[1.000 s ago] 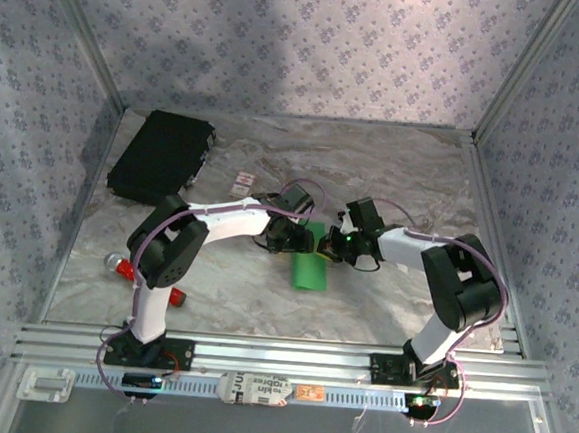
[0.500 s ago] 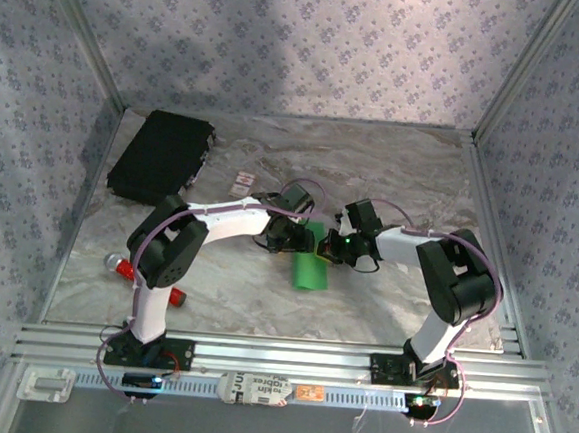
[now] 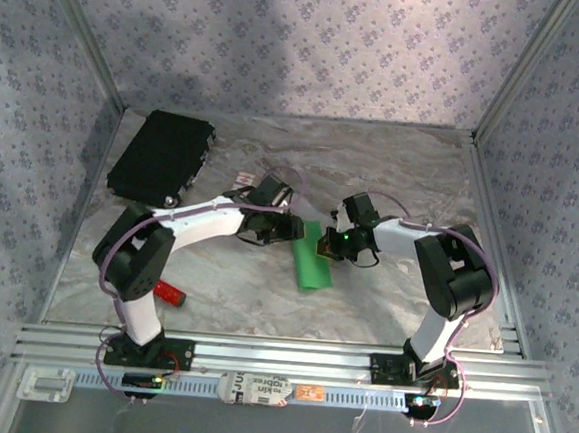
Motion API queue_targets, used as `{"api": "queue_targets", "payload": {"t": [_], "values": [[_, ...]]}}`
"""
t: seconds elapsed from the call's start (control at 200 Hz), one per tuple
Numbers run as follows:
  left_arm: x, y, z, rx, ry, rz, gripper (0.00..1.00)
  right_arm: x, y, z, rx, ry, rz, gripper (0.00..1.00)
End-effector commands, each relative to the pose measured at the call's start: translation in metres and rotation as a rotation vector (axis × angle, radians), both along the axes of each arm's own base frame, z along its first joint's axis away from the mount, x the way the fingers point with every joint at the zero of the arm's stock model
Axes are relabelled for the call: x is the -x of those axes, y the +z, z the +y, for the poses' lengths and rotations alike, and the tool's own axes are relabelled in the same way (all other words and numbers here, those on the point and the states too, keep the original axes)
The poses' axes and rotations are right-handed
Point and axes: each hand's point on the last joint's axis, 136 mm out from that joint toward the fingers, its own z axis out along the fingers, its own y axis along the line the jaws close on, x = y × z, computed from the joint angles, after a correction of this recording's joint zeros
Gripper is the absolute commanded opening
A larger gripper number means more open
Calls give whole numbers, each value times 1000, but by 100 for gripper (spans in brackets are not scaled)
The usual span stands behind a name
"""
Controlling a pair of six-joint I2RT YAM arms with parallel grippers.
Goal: Fold a paper plane with a square sheet of paper (pick it up from the middle)
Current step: Hold the square sheet of paper at the center of the table, then first fold the square sheet of paper in half at the center of the table.
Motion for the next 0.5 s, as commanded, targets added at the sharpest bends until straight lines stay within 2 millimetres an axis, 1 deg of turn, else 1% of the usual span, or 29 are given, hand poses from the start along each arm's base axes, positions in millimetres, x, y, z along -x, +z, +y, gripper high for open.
{"api": "queue_targets", "payload": {"t": [0.0,0.085,0.145,0.185,0.285,0.495], "values": [[0,21,-24,211,-35,-12,34,18,-36,-32,173,-23,93,0],[4,25,-35,312,-56,-5,19,18,-37,-34,179,-32,99,0],[4,28,-42,392,-57,0,11,18,-38,-35,183,-34,102,0],[5,25,-43,412,-55,14,8,18,-38,-35,186,-37,101,0],[8,13,-43,403,-54,39,6,20,-41,-37,196,-43,112,0],[11,-3,-43,399,-55,69,5,21,-43,-38,202,-47,118,0]]}}
